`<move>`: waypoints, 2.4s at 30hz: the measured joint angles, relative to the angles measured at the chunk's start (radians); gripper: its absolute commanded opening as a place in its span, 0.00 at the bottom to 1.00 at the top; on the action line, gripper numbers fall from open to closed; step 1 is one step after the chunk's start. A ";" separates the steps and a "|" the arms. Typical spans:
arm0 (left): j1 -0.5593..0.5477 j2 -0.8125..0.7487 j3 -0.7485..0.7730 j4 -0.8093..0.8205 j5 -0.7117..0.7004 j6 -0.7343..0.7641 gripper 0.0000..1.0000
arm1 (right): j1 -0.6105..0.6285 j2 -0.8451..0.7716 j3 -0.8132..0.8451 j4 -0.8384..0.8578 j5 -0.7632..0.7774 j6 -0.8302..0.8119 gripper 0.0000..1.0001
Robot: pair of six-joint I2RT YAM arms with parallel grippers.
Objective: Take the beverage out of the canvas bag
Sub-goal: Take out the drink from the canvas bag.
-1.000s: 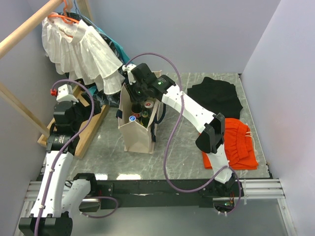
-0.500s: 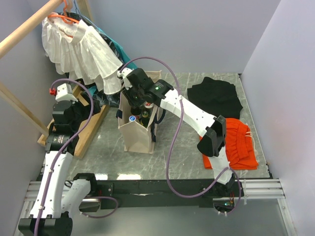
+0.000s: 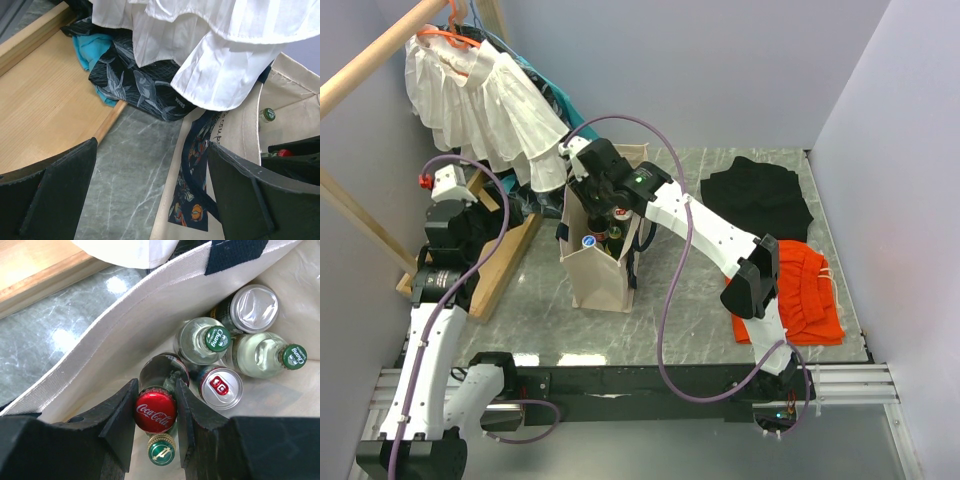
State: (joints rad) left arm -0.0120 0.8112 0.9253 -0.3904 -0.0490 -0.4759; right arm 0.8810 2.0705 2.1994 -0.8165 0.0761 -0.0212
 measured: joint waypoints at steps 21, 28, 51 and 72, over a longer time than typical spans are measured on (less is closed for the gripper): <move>0.000 0.018 0.013 0.001 0.007 0.004 0.96 | 0.000 -0.028 0.073 -0.021 -0.009 0.001 0.00; 0.000 0.018 0.013 0.001 0.007 0.004 0.96 | 0.000 -0.040 0.073 -0.023 -0.008 0.001 0.00; 0.000 0.009 0.012 0.002 0.007 -0.002 0.96 | 0.000 -0.101 0.073 -0.014 -0.005 -0.003 0.00; 0.000 -0.014 -0.002 0.003 0.007 -0.015 0.96 | 0.000 -0.214 0.073 0.008 -0.010 -0.018 0.00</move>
State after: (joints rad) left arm -0.0116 0.7967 0.9237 -0.3870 -0.0422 -0.4911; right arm 0.8810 1.8568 2.2723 -0.8089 0.0658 -0.0391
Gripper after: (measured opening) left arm 0.966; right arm 0.400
